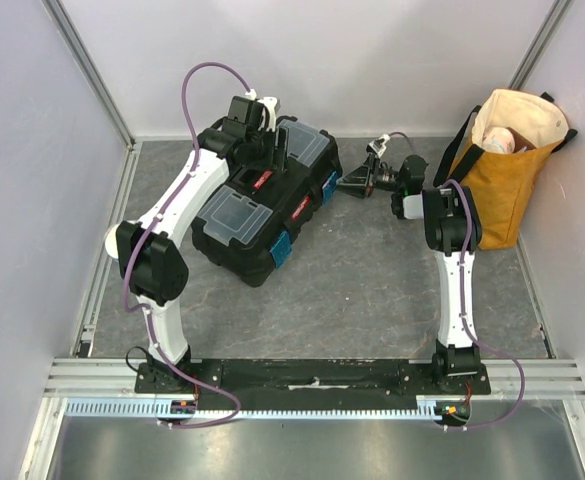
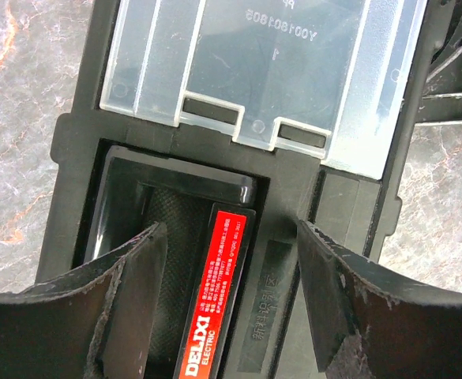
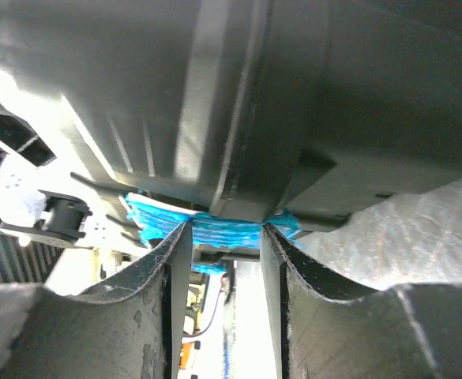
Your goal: Pack the tool kit
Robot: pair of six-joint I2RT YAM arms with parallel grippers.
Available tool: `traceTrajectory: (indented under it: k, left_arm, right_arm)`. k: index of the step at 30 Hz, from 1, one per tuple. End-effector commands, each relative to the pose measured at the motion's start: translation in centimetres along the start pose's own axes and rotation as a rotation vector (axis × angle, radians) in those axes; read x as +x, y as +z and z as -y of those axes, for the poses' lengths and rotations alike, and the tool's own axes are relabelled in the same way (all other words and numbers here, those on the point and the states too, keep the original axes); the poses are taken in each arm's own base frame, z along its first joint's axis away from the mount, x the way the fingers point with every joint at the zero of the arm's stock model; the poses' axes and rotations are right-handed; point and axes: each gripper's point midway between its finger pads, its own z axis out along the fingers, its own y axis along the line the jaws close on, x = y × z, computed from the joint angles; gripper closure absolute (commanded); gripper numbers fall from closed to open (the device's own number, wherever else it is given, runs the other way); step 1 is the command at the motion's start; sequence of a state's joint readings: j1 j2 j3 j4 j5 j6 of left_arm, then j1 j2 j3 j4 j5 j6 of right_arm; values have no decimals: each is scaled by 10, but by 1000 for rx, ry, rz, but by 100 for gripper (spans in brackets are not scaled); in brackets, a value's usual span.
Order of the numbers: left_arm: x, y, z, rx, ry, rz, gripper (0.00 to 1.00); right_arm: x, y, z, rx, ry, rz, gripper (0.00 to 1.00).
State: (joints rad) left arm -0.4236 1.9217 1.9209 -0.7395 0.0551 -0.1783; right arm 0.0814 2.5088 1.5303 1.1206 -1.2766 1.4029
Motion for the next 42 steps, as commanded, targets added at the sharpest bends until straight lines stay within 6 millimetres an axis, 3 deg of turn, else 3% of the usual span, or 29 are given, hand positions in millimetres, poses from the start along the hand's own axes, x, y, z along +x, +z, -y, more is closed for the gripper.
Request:
traceTrajectory:
  k: [1,6,10,12,17,25,31,40,42]
  left_arm:
    - [14,5,-3,-18,-4,-60,28]
    - [15,4,-5,-23,-8,-64,28]
    - [15,5,-6,-28,-5,-66,28]
    - [15,4,-6,-29,-4,-62,28]
    - [17,6,-5,-24,-2,-70,28]
    - [20,6,-4,-16,6,-79,28]
    - [27,9,-3,-6,3,-99,28]
    - [32,9,-1,10,15,-116,28]
    - [29,7,-2,6,19,-110,28]
  right_arm:
    - [0,2,-77,-186,-402,16,51]
    - [-9,10,-61,-69,-382,72,39]
    - [-3,17,-15,243,-359,29,27]
    - [-1,18,0,350,-385,17,24]
    - [2,25,10,394,-278,107,23]
    - [30,44,19,467,-163,140,16]
    - [42,58,15,423,-87,240,5]
    - [23,79,-27,198,-85,392,2]
    - [19,76,-32,198,-95,431,2]
